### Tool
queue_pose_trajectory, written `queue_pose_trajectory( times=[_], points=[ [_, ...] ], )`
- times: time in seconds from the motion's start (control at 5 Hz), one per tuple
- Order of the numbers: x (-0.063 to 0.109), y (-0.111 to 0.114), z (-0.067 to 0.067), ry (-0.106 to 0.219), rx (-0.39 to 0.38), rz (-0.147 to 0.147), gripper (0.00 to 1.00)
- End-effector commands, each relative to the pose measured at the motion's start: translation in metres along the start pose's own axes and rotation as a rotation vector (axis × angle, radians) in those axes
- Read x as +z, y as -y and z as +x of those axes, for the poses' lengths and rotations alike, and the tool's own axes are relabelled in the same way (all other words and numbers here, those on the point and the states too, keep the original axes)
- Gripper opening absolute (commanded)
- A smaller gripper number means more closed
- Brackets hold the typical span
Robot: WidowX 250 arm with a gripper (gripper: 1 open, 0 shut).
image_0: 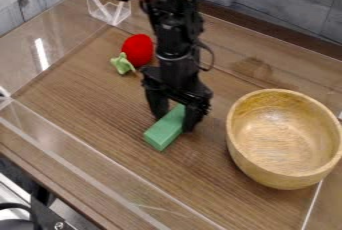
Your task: Put the green stick in the brown bowl
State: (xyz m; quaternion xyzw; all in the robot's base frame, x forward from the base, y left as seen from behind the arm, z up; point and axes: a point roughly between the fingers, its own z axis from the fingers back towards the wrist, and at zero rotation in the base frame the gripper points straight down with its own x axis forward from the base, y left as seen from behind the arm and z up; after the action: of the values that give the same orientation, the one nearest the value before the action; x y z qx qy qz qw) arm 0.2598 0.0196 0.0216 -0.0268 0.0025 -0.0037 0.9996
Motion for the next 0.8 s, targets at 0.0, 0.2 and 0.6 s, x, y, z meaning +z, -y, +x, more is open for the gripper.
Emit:
queue_pose_trajectory(
  times=[0.0, 0.2, 0.6],
  points=[
    [0.01, -0.002, 0.006, 0.047, -0.011, 0.008, 0.0],
    [0.017, -0.002, 0.005, 0.053, -0.011, 0.003, 0.0],
    [0.039, -0.001, 0.003, 0.074, 0.013, -0.009, 0.0]
  ],
)
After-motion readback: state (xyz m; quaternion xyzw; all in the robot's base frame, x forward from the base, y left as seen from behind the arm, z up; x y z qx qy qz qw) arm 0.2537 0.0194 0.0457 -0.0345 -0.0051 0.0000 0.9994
